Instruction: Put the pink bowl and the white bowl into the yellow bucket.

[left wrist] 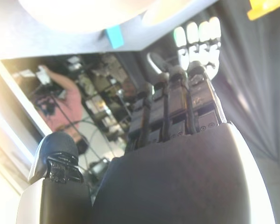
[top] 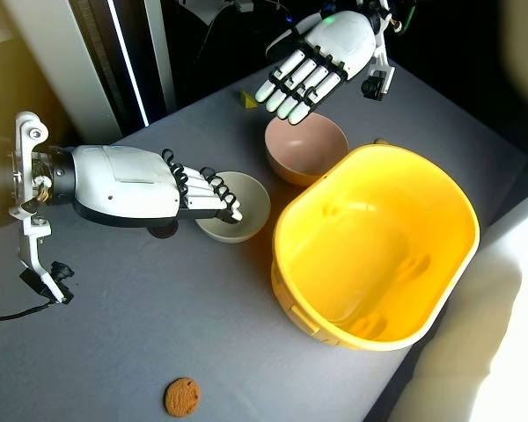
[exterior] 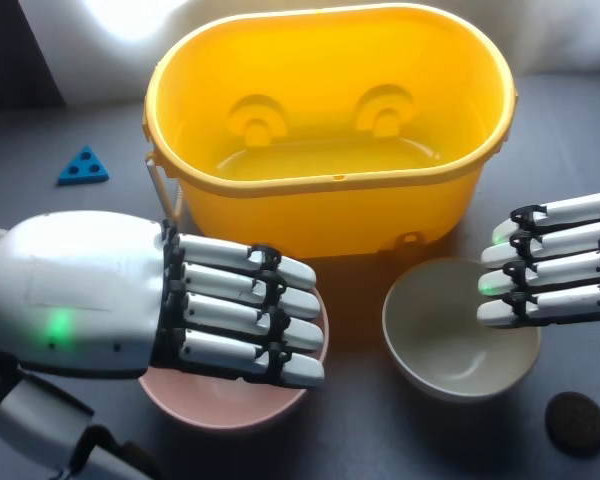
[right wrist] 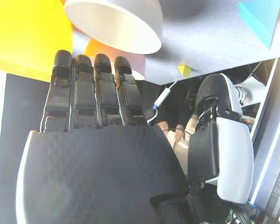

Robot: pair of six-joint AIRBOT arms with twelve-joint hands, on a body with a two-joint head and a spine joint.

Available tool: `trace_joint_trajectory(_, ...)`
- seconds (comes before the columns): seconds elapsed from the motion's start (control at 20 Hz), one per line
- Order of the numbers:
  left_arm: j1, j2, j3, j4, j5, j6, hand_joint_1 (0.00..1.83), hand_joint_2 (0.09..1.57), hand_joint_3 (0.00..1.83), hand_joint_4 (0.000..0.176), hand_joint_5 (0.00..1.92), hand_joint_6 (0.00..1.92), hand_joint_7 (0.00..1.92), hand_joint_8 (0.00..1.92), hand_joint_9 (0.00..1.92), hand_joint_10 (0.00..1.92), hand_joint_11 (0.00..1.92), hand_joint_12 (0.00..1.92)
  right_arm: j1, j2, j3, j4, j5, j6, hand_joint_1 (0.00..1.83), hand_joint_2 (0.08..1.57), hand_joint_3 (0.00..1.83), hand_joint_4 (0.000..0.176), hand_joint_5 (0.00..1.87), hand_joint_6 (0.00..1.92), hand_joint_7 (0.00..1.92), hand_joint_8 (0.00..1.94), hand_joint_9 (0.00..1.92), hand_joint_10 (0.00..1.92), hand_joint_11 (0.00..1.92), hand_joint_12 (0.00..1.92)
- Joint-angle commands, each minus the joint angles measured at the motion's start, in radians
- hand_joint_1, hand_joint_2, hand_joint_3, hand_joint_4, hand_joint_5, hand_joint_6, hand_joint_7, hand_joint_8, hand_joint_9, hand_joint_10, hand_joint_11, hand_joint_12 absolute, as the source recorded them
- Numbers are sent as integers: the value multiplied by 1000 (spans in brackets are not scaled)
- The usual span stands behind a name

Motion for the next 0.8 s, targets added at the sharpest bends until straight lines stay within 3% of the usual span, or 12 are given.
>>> trace_joint_trajectory(0.0,-14,17,-3,-77,-79,-2,0,1218,0,0,165,3,159,3,113,3,0,237,11,7,3,56,63,-9,123,1120,4,0,199,1,190,1,158,4,0,444)
trace_joint_trajectory(0.1,-18,25,0,-77,-90,-22,0,1216,0,0,156,2,155,3,109,4,0,247,26,-1,3,56,54,-9,177,1105,0,0,186,0,180,0,153,1,0,410)
trace_joint_trajectory(0.25,-13,23,9,-52,-95,-24,147,1157,0,0,96,1,92,3,56,2,0,156,38,-12,4,56,45,-10,514,980,0,0,185,0,173,1,150,2,0,425)
trace_joint_trajectory(0.5,-2,26,15,-18,-103,-30,582,1001,0,0,49,7,39,5,5,2,7,7,47,-51,15,56,18,-11,803,916,0,0,8,0,6,0,2,0,0,19)
trace_joint_trajectory(0.65,-24,26,22,-6,-103,-62,636,1008,0,0,0,0,0,0,0,0,0,0,48,-64,14,56,3,-10,912,881,0,0,0,0,0,0,0,0,0,0)
trace_joint_trajectory(0.75,-53,25,24,49,-106,-86,569,1038,2,0,0,0,0,0,0,0,0,0,45,-65,15,55,-2,-10,932,864,0,0,0,0,0,0,0,0,0,0)
